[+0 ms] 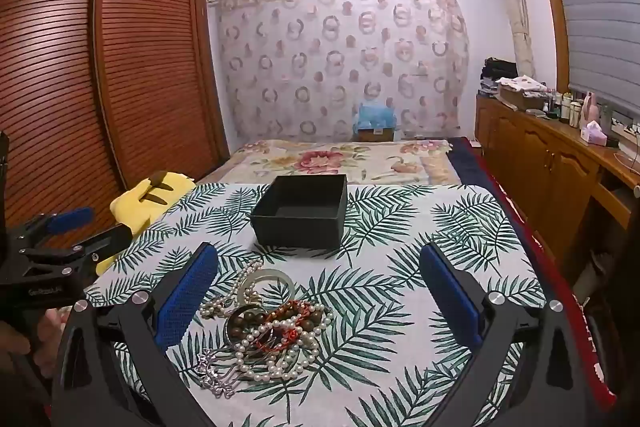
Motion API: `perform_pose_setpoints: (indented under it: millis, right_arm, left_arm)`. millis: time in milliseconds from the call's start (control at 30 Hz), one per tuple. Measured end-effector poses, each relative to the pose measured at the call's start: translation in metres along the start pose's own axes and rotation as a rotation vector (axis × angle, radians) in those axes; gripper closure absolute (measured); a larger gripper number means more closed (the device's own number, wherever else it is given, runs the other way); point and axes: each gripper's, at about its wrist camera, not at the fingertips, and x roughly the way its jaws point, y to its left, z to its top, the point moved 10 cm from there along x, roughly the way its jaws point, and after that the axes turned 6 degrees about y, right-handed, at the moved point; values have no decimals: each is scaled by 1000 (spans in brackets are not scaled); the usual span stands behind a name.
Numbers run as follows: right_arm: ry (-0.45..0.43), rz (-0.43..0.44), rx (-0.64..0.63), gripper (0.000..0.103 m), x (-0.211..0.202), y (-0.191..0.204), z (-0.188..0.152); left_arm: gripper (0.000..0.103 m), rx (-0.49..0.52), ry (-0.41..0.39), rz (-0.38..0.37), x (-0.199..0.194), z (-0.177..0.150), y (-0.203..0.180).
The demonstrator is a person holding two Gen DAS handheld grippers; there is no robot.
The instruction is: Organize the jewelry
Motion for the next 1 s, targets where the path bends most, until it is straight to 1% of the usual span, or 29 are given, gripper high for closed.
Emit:
perform_pose_setpoints:
  millis: [167, 733, 800, 1000]
  right_arm:
    - [15, 6, 13, 2, 1, -1, -2]
    - [9, 4, 9, 2, 0, 0, -2]
    - [7, 5, 9, 2, -8, 1, 2]
    - [4, 5, 9, 2, -9, 2, 3]
  left_arm:
    - [7, -2, 1, 1, 0, 0, 0]
    - [7, -4, -5, -4, 0, 1, 0]
    - [7, -3, -4, -2, 0, 1, 0]
    - [7, -4, -6, -3, 1, 3, -1]
